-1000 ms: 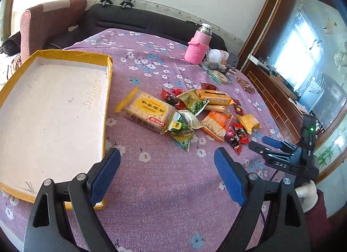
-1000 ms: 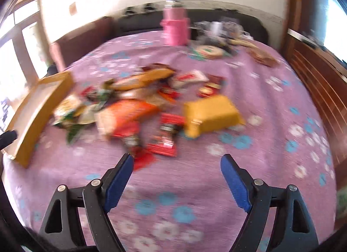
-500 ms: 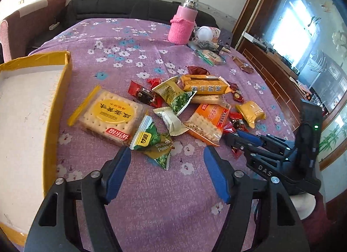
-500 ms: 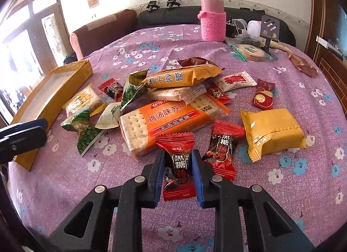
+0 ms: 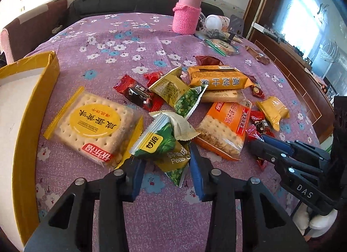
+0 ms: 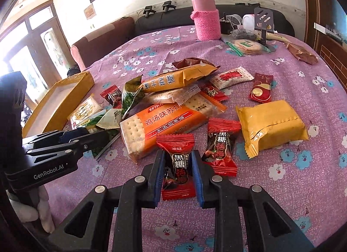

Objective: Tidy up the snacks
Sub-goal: 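Carry both snacks over the yellow tray and open both grippers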

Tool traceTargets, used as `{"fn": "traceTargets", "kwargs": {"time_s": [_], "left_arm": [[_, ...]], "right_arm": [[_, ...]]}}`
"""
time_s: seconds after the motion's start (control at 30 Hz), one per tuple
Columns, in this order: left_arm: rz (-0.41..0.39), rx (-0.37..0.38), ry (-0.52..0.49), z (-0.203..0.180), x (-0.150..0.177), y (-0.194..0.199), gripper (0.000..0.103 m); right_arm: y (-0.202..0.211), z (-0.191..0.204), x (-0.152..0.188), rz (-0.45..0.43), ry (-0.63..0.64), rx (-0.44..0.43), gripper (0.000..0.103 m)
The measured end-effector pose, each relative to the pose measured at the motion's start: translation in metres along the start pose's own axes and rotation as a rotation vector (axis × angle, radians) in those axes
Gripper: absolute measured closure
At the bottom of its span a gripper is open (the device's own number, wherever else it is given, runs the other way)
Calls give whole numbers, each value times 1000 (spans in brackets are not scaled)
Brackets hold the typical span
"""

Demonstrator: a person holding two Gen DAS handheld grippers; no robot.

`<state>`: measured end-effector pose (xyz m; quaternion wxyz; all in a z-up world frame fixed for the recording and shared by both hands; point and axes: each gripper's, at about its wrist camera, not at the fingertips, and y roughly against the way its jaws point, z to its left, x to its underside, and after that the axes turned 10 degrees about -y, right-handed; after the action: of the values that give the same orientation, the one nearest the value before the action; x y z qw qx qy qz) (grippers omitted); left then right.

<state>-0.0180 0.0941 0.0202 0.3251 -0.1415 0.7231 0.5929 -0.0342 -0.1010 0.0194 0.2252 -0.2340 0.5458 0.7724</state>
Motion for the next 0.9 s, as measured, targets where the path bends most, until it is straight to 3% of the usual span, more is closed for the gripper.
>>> {"fn": "traceTargets", "kwargs": {"time_s": [0.23, 0.37, 0.6, 0.77, 0.9], "left_arm": [[-115, 72, 72, 19, 10, 69, 67], [-183, 23, 72, 43, 18, 121, 67], [-232, -145, 158, 121, 35, 174, 67], [-169, -257, 208, 162, 56, 166, 67], [-109, -271, 297, 193, 76, 147, 67]], "right_arm": [[19, 8, 1, -68, 11, -48, 78], [47, 26, -4, -74, -8, -143, 78], [69, 133, -20, 3, 116, -343, 79], [32, 220, -8, 132, 186, -437, 79], [-11, 268, 13, 228, 218, -443, 79]]}}
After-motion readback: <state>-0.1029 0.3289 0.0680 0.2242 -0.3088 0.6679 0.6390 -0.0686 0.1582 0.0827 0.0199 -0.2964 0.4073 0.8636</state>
